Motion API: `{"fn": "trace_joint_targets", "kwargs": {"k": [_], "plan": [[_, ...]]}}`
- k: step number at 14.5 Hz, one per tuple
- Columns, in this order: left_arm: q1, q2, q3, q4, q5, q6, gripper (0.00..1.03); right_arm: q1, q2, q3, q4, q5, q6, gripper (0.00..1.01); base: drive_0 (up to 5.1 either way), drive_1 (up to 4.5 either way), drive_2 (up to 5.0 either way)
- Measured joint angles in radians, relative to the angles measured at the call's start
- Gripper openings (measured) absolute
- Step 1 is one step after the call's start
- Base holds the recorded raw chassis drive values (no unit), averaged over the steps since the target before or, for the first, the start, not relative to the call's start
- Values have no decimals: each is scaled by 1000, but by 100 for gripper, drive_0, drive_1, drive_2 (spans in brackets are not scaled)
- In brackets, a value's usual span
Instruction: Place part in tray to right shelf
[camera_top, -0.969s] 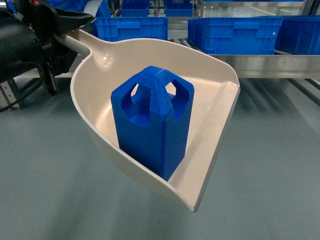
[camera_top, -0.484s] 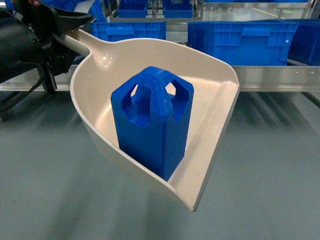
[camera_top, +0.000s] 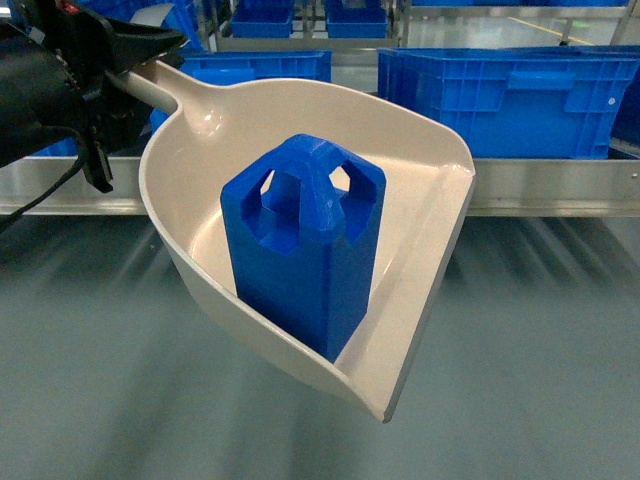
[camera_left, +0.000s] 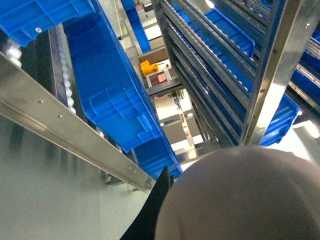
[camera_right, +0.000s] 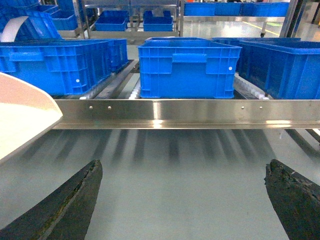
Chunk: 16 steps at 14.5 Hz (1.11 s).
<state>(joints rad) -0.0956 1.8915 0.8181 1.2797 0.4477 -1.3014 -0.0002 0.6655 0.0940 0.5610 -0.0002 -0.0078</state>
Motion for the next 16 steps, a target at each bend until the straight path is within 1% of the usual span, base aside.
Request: {"fn": "trace_joint_targets", "kwargs": {"k": [4,7,14,16], "plan": [[0,0,0,1,-2,0,12,0,0,0,0,0,0,98,-12,406,-430],[6,0,1,8,-5,0,12,0,0,0,1,0,0,98,263,235,-501],[-5,0,1,3,2,0,12,0,0,0,0,0,0,98,263,235,-501],[-5,0,0,4,1,-1,12,0,0,0,0,0,0,98,12,445,-421]]}}
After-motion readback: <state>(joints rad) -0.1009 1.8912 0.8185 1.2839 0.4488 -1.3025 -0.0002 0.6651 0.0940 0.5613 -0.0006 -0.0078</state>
